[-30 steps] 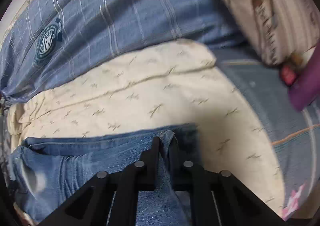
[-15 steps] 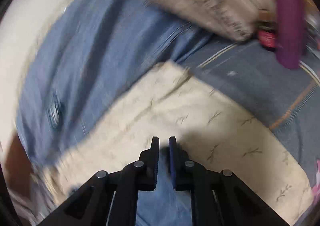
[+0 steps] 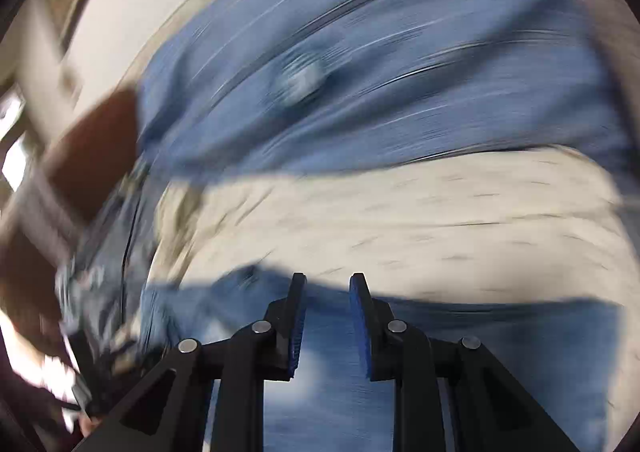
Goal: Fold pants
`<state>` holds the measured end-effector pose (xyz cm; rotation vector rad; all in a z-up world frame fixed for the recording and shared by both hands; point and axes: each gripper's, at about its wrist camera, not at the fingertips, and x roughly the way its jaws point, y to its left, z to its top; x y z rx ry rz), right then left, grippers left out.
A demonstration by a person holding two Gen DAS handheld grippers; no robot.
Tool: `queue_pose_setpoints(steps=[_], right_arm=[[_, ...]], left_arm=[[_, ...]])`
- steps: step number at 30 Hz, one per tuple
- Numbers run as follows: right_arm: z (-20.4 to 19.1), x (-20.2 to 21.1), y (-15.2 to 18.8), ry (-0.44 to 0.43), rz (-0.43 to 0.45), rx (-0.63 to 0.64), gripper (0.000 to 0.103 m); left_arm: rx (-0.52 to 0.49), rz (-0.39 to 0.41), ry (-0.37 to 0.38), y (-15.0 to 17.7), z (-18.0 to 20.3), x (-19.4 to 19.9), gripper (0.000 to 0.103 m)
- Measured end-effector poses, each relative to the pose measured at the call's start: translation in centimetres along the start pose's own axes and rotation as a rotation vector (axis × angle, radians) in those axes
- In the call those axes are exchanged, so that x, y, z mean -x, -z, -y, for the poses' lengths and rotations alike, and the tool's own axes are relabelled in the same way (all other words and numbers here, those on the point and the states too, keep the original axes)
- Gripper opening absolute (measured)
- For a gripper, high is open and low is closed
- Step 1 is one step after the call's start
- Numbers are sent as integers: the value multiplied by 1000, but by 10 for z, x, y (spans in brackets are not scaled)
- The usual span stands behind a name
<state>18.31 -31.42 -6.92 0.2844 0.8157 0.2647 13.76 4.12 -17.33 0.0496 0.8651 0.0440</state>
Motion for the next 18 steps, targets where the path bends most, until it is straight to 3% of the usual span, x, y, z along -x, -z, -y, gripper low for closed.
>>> queue_pose_setpoints(steps=[4,6,11,15,16,18], right_arm=[[-53,-64,9,-8,-124,161,26],[-69,-88,20,29,-167,216,26],[-92,-122,26,69,-213,319,26],[-91,-131,22,79,-218,322,27],[-92,-131,21,66,-219,322,31],[-90,-131,21,42,-220,312,60]], left_arm=[[-20,-5,-8,0,-5,-2,84],[-30,-7,-9,1,-7,-2,84],[-58,-9,-8,2,-9,-3,83],[-112,-5,-15,4,-6,-2,77],[-120,-7,-14,5,-6,-2,76],[-121,-15,-5,5,-8,-3,76]])
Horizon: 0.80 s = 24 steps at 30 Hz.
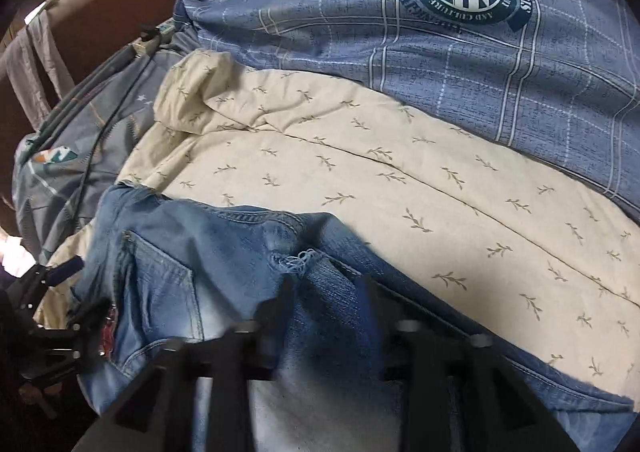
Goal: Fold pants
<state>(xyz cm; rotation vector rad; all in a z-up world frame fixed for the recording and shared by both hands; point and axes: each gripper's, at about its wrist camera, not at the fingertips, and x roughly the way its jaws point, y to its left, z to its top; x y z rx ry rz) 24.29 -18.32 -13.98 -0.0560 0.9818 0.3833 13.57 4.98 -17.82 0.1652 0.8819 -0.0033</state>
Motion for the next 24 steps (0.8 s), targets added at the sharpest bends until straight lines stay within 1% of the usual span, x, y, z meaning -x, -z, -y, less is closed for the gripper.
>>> queue_pose_setpoints(steps=[1,4,7,9,10,12,13,15,16,17,18,20,22,24], right_arm=[[2,1,0,-6,5,-16,67],[8,-4,1,-30,-4,-45,67],[2,-15,3,2,-19,-11,67],[-1,-24,2,8,-38,0,67],[-2,-26,1,15,-44,4,65],[-8,-32,-1,16,-63,37,48],[-11,-35,-3,9,-77,54,33],[-18,-36,-5,20,-89,90,23],[-22,-36,-7,28,-92,108,17],[-26,-35,-8,49,-90,122,15],[-29,-34,-10,78,-85,134,14],[-33,-32,-14,127,-61,148,13],[-33,-34,-17,158,-52,142,13],[-31,-38,-19,184,-43,126,13]], left_arm=[[6,-5,8,0,-2,0,76],[16,-12,18,0,-4,-1,76],[-2,-3,1,1,-1,0,75],[-22,7,-11,1,2,2,73],[-27,9,-12,1,3,2,72],[-32,12,-12,1,3,2,70],[-28,13,-11,1,2,2,68],[-7,24,3,-1,0,4,62],[0,39,-8,-2,-1,7,46],[-9,61,-75,-3,-1,9,39],[-12,70,-98,-3,-2,9,38],[24,52,-54,-6,-8,6,38],[48,36,-37,-6,-12,3,38],[56,60,-31,-7,-13,8,38]])
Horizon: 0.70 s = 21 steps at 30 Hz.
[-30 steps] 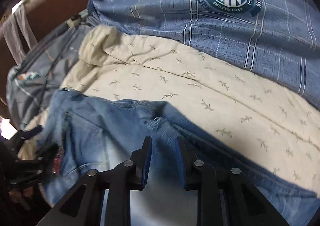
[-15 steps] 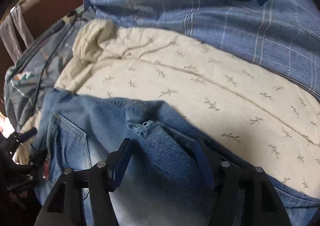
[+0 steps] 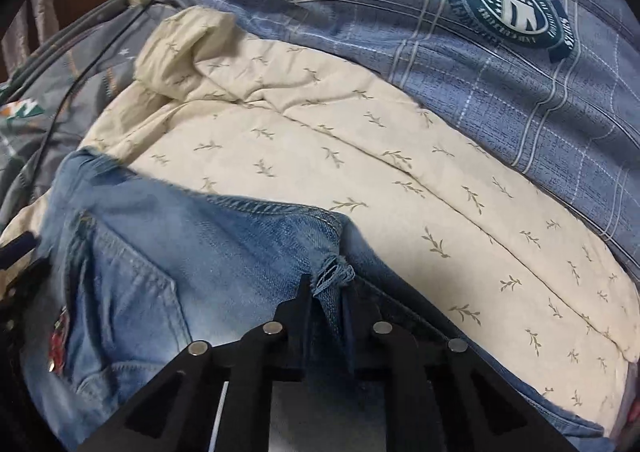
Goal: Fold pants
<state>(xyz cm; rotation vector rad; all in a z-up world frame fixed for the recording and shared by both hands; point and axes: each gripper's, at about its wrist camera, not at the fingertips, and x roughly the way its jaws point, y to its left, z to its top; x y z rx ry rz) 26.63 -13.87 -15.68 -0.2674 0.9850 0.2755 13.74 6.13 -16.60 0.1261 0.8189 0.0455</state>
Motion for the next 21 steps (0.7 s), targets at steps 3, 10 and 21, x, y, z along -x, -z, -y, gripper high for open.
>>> queue_pose_setpoints(steps=[3,10,21], right_arm=[[3,-7,-5,32,21,-45,13],[41,-3,-9,-147,70,-282,17],[119,92,61,-230,179,-572,17]], left_arm=[[6,61,-6,-4,2,10,40],[-74,-20,-73,2,17,-10,41],[-8,43,-148,0,3,5,46]])
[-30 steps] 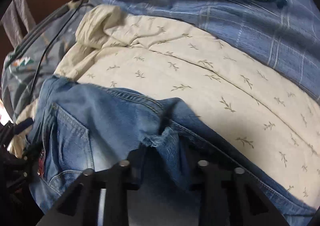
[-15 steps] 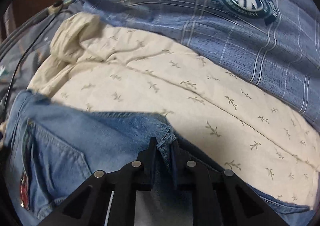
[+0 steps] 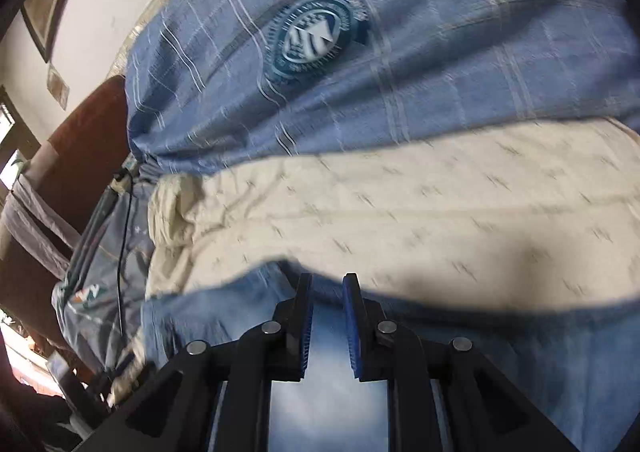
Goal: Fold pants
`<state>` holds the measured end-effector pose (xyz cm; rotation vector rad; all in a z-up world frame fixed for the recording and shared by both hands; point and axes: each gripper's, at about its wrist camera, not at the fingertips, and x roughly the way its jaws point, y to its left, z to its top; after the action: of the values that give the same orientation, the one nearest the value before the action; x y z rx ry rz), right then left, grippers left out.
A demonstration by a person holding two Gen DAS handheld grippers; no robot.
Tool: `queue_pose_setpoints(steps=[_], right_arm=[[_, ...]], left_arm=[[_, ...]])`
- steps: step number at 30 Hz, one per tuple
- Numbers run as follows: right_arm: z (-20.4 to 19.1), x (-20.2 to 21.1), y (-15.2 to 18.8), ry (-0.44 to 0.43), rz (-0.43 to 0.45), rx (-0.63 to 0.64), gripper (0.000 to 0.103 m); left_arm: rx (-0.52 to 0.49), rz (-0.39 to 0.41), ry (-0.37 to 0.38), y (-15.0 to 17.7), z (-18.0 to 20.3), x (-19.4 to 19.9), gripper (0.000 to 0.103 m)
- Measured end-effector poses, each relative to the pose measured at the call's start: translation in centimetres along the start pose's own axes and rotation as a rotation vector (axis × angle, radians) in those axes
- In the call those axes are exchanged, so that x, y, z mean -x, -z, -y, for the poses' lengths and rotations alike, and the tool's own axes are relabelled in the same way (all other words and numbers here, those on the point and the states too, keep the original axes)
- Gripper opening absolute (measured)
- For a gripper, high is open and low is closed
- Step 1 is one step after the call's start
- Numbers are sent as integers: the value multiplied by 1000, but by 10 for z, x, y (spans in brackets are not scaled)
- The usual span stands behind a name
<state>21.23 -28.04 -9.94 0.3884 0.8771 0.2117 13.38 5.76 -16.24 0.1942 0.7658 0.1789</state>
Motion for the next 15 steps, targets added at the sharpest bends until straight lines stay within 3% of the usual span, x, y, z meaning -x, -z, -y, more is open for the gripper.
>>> queue_pose_setpoints(steps=[3,7,15], right_arm=[[9,7,22,46,-16,6,17],[22,4,44,76,-18,-13,17],[30,-36,57,124,-51,3,16]], left_arm=[[65,91,23,-4,-7,19,46],[15,183,102,-5,14,37,47],[-67,43,238,-1,59,21,63]])
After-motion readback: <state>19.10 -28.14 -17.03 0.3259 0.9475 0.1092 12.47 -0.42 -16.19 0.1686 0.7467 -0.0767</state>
